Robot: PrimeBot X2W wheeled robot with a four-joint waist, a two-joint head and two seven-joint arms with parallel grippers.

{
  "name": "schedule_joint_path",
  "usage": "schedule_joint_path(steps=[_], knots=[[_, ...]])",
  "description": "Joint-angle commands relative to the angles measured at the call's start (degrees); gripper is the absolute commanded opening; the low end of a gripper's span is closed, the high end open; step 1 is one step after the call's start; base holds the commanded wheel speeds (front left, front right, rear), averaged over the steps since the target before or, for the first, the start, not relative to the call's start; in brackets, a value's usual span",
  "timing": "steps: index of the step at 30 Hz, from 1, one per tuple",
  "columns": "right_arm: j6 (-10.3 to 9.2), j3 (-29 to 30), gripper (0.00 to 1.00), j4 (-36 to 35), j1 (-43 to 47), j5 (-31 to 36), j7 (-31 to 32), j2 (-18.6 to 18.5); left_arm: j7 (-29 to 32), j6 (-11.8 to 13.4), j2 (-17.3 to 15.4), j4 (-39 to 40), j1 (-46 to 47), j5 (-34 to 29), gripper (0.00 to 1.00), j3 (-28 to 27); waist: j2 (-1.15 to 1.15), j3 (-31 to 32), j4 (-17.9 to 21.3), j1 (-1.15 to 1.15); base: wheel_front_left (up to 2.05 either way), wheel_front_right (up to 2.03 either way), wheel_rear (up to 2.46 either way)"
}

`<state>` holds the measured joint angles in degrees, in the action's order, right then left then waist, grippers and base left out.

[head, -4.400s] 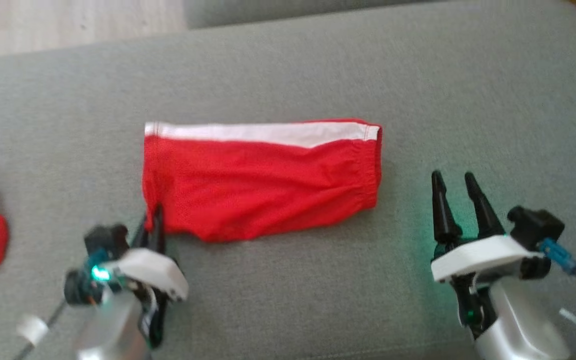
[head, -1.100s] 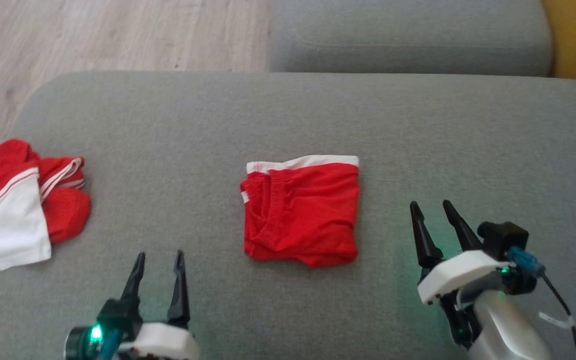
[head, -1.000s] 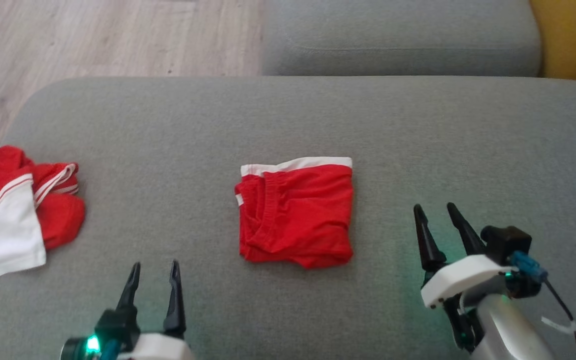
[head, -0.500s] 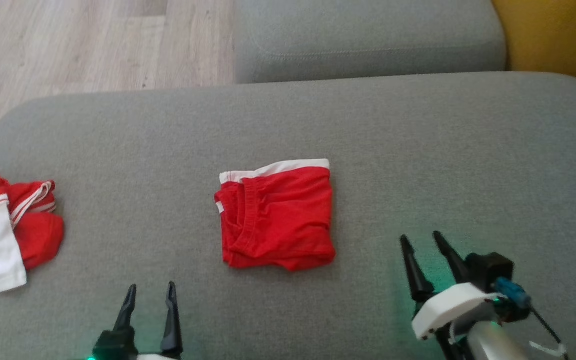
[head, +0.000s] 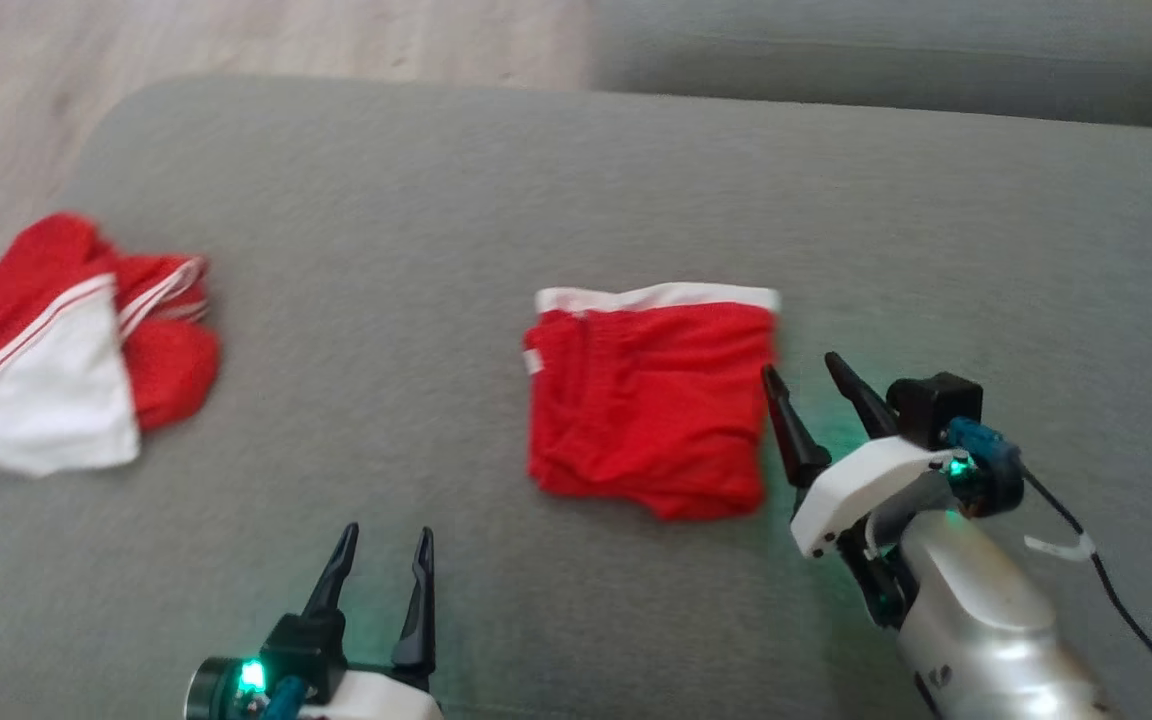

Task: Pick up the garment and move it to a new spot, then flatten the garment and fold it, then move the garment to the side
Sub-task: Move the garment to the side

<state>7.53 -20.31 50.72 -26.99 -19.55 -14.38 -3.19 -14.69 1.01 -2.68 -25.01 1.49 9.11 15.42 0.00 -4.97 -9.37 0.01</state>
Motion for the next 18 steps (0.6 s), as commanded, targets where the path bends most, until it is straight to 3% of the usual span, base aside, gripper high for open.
schedule_joint_path(steps=[1,3,5,7,8,13,18], knots=[[-0.04,-1.3,1.0,1.0,-1.8,-0.4,-0.4,0.3,-0.3,0.0,-0.2,1.1,2.4,0.5,1.0,-1.2,0.0,-1.9,-3.4,-0.01,0.0,0.0,0.0],[-0.04,-1.5,1.0,3.9,-2.8,-1.5,-0.2,0.3,-0.3,-0.4,-0.2,0.8,2.8,0.4,1.0,-0.7,0.0,-2.3,-4.9,-0.01,0.0,0.0,0.0],[-0.04,-2.0,0.87,6.5,-3.4,-2.6,0.0,0.3,-0.3,-0.5,-0.2,0.7,3.0,0.3,1.0,-0.6,0.0,-2.6,-5.7,-0.01,0.0,0.0,0.0],[-0.04,-3.2,0.18,8.3,-3.7,-3.7,0.1,0.3,-0.3,-0.4,-0.2,0.7,3.0,0.3,1.0,-0.8,0.0,-2.8,-6.0,-0.01,0.0,0.0,0.0],[-0.04,-3.8,0.0,8.9,-3.8,-4.3,0.1,0.3,-0.3,-0.4,-0.2,0.8,3.0,0.3,1.0,-0.9,0.0,-2.8,-5.9,-0.01,0.0,0.0,0.0],[-0.04,-5.2,0.0,9.9,-4.9,-5.7,-0.4,0.3,-0.3,-0.7,-0.2,1.1,2.9,-0.1,1.0,-1.9,0.0,-2.3,-2.9,-0.01,0.0,0.0,0.0],[-0.04,-4.1,0.0,7.7,-4.4,-5.0,-0.6,0.3,-0.3,-1.3,-0.2,2.4,3.0,-0.4,1.0,-2.2,0.0,-1.0,5.6,-0.01,0.0,0.0,0.0]])
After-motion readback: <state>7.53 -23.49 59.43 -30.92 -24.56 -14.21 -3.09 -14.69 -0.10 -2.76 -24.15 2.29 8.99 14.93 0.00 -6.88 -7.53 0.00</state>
